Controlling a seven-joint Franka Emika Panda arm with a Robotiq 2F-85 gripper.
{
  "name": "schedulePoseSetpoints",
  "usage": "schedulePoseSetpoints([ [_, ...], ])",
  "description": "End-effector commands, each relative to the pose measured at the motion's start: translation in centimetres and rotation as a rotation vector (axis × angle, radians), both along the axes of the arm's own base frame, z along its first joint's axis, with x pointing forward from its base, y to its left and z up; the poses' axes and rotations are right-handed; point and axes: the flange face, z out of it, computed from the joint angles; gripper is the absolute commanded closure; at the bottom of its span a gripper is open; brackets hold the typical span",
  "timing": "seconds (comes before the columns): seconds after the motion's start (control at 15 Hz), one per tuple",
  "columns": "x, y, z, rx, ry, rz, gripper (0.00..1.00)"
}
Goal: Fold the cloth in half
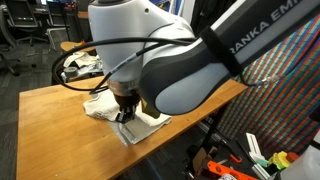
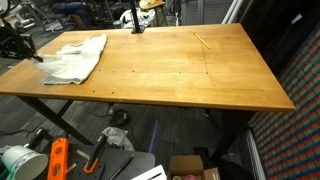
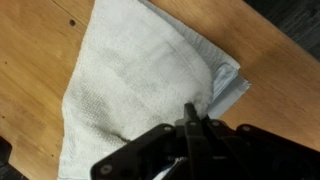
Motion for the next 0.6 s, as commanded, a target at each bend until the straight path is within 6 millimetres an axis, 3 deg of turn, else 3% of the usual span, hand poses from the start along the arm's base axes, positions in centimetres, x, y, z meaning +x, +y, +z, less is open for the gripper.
schedulePoseSetpoints([
  [0.0,0.5,2.3,-0.7,-0.028,-0.016,0.014,0.99],
  [0.53,1.5,4.2,-3.2,-0.081,-0.005,0.042,0.99],
])
